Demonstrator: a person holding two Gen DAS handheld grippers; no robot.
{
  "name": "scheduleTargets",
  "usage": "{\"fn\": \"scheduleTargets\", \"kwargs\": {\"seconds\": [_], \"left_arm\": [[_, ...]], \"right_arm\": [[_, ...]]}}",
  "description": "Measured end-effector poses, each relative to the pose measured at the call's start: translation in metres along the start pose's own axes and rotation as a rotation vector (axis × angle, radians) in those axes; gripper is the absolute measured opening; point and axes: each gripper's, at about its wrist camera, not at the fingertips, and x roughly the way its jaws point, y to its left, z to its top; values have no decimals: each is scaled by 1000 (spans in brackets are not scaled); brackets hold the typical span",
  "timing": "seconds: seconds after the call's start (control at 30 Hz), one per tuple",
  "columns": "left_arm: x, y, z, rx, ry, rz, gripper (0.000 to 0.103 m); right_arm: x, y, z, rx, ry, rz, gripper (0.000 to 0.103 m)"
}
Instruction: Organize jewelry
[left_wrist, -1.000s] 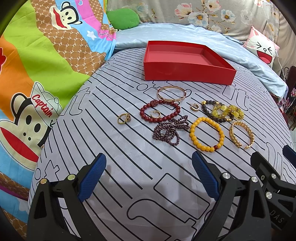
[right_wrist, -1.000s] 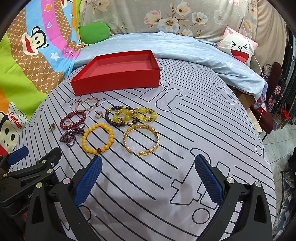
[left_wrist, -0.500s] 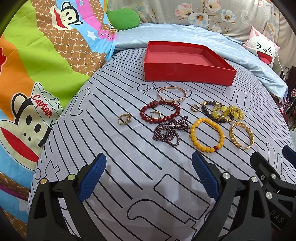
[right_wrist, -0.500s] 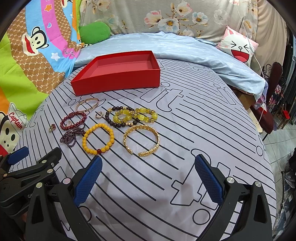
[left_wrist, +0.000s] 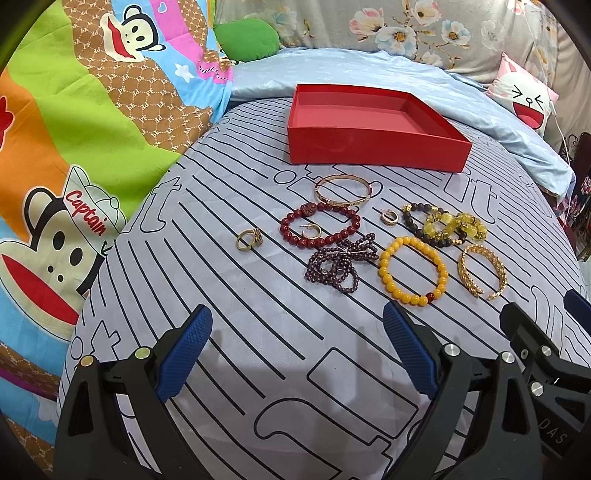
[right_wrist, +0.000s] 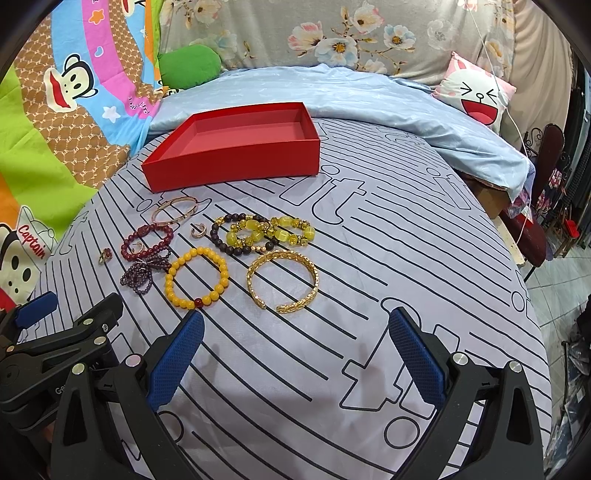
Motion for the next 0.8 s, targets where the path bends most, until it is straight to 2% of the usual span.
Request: {"fn": "scheduleTargets", "kwargs": {"seconds": [0.8], "left_arm": [[0, 1, 1, 0, -3, 1, 89]], "right_arm": [[-1, -1, -1, 3, -1, 5, 97]]}}
